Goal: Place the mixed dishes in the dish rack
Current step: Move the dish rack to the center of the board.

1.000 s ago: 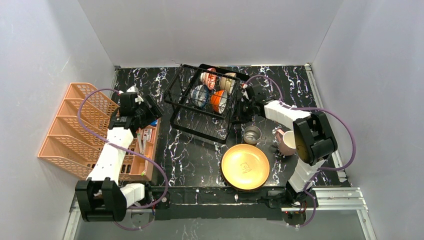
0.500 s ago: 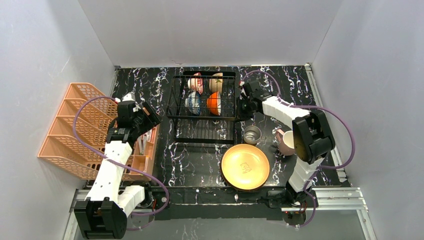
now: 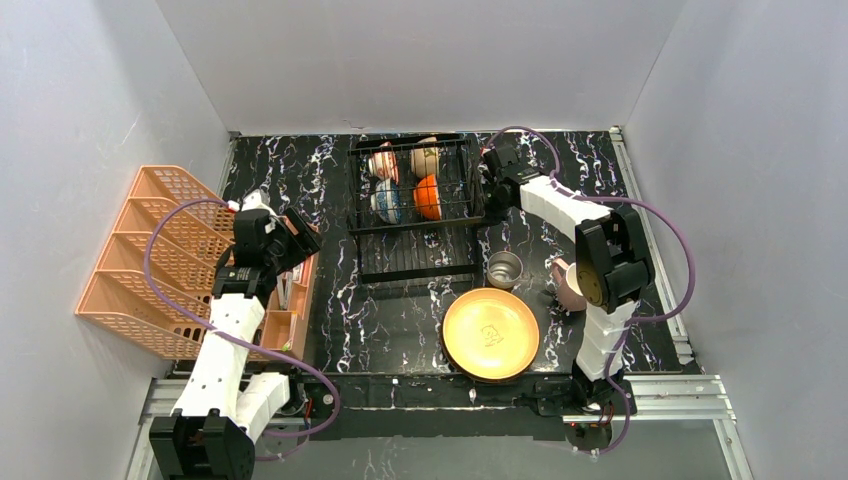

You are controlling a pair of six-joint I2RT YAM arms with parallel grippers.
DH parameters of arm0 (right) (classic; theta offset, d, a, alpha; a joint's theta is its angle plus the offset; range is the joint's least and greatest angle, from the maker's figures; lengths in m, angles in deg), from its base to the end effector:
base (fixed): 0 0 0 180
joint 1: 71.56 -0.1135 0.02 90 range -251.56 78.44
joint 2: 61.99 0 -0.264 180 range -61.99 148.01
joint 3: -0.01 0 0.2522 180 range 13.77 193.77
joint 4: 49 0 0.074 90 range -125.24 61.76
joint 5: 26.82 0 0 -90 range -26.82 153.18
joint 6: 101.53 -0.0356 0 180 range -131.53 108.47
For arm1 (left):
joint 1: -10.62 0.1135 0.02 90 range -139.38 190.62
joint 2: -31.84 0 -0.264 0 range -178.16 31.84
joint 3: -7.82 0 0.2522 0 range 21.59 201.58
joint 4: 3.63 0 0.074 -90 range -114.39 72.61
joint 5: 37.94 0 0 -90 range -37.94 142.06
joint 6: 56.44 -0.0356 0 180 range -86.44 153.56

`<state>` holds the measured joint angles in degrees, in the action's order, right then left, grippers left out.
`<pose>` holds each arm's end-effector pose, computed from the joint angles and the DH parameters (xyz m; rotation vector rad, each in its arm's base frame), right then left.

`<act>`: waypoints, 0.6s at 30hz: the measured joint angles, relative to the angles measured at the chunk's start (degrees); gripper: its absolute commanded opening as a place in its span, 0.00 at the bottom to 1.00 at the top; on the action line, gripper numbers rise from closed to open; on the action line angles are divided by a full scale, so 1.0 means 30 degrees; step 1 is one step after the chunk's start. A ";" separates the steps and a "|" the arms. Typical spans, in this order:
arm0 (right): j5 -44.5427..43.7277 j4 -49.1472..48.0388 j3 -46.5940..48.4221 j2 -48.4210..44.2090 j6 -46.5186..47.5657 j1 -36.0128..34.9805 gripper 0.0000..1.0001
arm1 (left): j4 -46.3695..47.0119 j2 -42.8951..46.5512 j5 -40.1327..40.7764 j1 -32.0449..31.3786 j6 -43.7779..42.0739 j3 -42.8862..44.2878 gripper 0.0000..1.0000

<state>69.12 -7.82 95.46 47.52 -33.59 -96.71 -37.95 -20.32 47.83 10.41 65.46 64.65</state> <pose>0.3743 0.1798 0.2112 -0.1119 2.5881 0.4478 0.2046 -0.0034 0.2883 -0.5334 2.0455 -0.4148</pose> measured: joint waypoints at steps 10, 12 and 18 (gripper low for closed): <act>-0.0262 0.0102 0.0124 0.0058 -0.0117 -0.0022 0.27 | 0.0437 -0.0197 -0.0459 -0.0007 0.0007 -0.0379 0.68; -0.0656 0.0109 0.0102 -0.0022 -0.0138 -0.0015 0.29 | 0.0444 -0.0386 -0.0466 -0.0007 0.0007 -0.0379 0.68; -0.1574 -0.0029 -0.0153 -0.0342 -0.0015 0.0022 0.39 | 0.0444 -0.0627 -0.0444 -0.0007 0.0007 -0.0379 0.68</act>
<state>64.40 -7.91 95.00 46.50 -33.64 -96.64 -36.62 -22.20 46.50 10.39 65.49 63.52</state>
